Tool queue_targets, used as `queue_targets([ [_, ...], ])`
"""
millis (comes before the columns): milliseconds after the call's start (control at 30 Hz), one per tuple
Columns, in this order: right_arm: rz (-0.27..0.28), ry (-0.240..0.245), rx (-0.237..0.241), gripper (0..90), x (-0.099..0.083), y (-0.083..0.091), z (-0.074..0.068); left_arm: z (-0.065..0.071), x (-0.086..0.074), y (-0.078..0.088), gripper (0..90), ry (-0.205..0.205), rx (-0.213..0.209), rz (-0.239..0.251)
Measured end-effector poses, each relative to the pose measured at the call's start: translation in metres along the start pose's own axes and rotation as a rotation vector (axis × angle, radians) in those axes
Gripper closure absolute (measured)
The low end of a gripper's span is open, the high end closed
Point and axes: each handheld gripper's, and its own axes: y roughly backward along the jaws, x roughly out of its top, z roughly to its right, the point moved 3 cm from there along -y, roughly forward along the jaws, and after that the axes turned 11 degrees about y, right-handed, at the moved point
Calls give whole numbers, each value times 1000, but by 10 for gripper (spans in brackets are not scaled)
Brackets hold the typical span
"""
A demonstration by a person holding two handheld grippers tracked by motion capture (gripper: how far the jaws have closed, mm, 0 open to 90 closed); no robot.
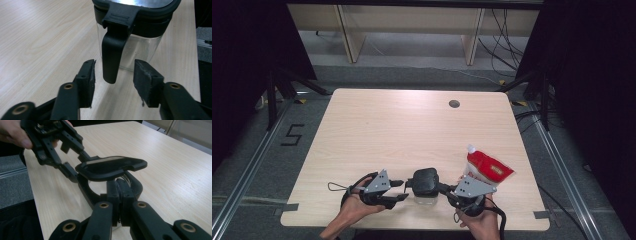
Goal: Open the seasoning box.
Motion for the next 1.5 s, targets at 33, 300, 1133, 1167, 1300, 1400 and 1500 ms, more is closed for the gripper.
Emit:
queue_targets([
  [33, 9, 4, 2, 896, 1, -1, 0, 0, 0, -2, 549, 7, -3, 10],
  [300, 21, 14, 6, 896, 9, -3, 1, -5, 0, -7, 678, 2, -17, 29],
  [1133, 77, 34, 35, 897, 42, -15, -5, 3, 2, -7, 743, -13, 54, 13],
  [1167, 87, 41, 40, 897, 45, -18, -7, 4, 2, -7, 743, -12, 53, 8],
  [1300, 97, 52, 43, 898, 55, -25, -11, 8, 2, -8, 743, -4, 62, 12],
  [1400, 95, 66, 53, 897, 58, -27, -12, 8, 2, -7, 743, -8, 71, -5],
  [1500, 106, 49, 59, 897, 61, -30, -15, 9, 2, -7, 743, -7, 74, -5],
])
